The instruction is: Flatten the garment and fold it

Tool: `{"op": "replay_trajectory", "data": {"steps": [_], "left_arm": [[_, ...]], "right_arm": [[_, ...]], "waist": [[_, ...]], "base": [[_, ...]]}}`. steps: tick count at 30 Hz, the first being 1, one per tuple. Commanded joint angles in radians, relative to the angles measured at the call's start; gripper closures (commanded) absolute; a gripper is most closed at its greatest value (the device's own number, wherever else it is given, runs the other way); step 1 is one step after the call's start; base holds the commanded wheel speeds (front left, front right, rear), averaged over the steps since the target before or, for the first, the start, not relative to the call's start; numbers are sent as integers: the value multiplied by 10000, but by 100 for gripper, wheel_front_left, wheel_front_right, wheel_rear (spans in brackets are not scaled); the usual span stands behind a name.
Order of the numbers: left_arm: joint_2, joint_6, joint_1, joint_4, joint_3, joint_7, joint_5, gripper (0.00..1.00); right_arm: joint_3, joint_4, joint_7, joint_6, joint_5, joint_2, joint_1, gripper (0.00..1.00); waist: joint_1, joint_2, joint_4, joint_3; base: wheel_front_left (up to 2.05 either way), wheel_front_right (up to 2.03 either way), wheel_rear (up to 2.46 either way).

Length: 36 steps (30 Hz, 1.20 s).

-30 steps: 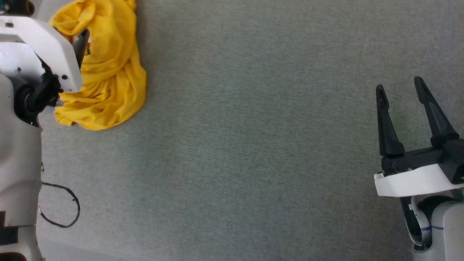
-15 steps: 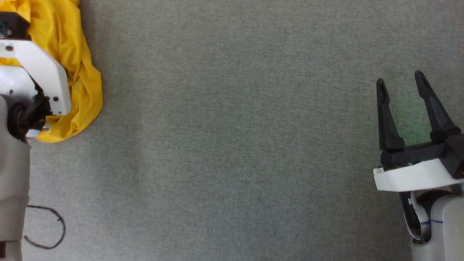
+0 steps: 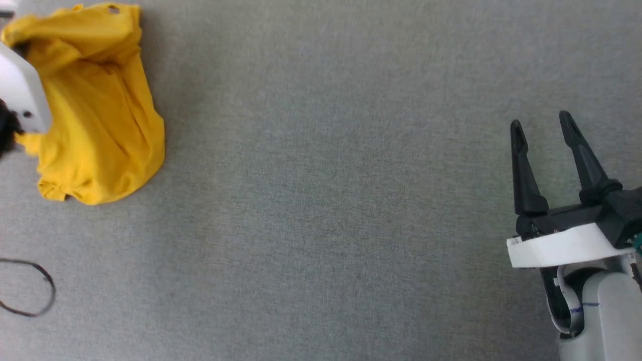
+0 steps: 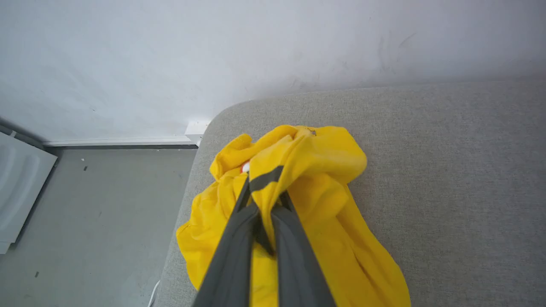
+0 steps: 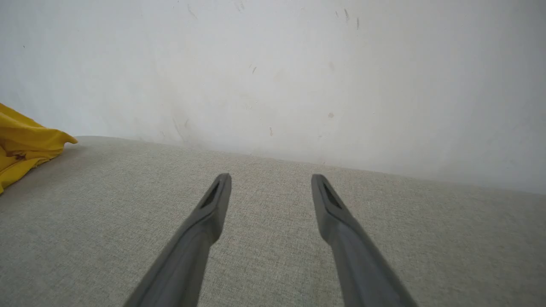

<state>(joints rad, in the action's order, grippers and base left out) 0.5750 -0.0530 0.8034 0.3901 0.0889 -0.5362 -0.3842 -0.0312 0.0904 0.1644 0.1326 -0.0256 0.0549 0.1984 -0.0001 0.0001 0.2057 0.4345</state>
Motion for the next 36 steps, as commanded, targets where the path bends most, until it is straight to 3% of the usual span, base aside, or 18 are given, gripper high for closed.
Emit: {"op": "replay_trajectory", "data": {"steps": [1,9,18,28,36], "left_arm": [[207,-93,424,-172,32,292,201,100],[88,369,1577,-535,11,612,403,100],[-749,16,2874,-1138,688,311,128,100],[-2660,582,3565,-1469,1156,221,-507,100],[-4246,837,3139,-1807,1969,266,-872,100]], "right_arm": [[-73,-184,161,-19,-109,-34,-137,0],[-271,-937,570,-19,-862,-44,-779,0],[-730,-1293,786,-19,-1218,-46,-1480,0],[-1096,-1304,880,-19,-1365,-46,-1723,0],[-1405,-1266,916,-19,-1459,-47,-1689,0]], "waist": [[1,-1,-167,-945],[1,-1,-551,-2468],[1,-1,-990,-3369],[1,-1,-1797,-3767],[1,-1,-2262,-3558]], "base": [[0,0,0],[0,0,0],[0,0,0],[0,0,0],[0,0,0]]}}
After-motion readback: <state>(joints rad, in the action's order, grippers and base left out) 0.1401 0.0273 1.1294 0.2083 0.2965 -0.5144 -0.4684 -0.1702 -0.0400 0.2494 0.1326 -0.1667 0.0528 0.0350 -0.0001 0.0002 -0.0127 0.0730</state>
